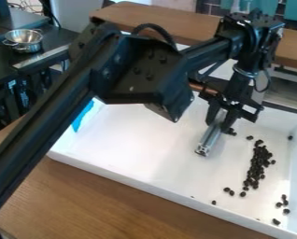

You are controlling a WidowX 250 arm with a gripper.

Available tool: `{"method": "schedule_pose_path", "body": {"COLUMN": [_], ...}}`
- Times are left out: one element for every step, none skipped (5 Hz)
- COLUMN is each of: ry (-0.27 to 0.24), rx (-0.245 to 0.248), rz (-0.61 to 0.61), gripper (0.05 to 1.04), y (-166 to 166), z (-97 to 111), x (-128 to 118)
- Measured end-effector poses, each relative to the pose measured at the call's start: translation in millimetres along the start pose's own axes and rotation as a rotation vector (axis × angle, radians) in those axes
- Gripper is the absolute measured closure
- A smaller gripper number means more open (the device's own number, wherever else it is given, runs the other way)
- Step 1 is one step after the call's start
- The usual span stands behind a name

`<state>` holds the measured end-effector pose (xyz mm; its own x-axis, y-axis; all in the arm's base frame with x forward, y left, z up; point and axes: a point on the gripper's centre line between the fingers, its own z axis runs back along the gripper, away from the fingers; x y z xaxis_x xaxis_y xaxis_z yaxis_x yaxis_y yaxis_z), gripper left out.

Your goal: Sweep into pile

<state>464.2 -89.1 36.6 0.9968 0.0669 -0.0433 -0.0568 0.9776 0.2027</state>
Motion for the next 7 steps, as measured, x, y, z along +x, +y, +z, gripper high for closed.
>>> {"method": "schedule_pose_path", "body": {"ry": [-0.016,-0.029,-0.030,-0.030,-0.034,-0.042,-0.124], "rx": [-0.011,-0.030,-0.067,-0.099,-0.130,-0.154,-0.173], "rz": [-0.009,-0.044,-0.058,-0.070,-0.100,-0.127,-0.074], "gripper": [0.745,0.745,0.745,0.745,0.745,0.745,0.745], "y": [-8.2,-28.5,-36.0,-40.9,-45.6,-42.0,-9.2], "z": [1.4,1.8,3.8,5.4,7.1,8.7,28.4], "x": [-10.4,-19.1,-22.4,-24.6,-28.5,-37.5,-40.3]}}
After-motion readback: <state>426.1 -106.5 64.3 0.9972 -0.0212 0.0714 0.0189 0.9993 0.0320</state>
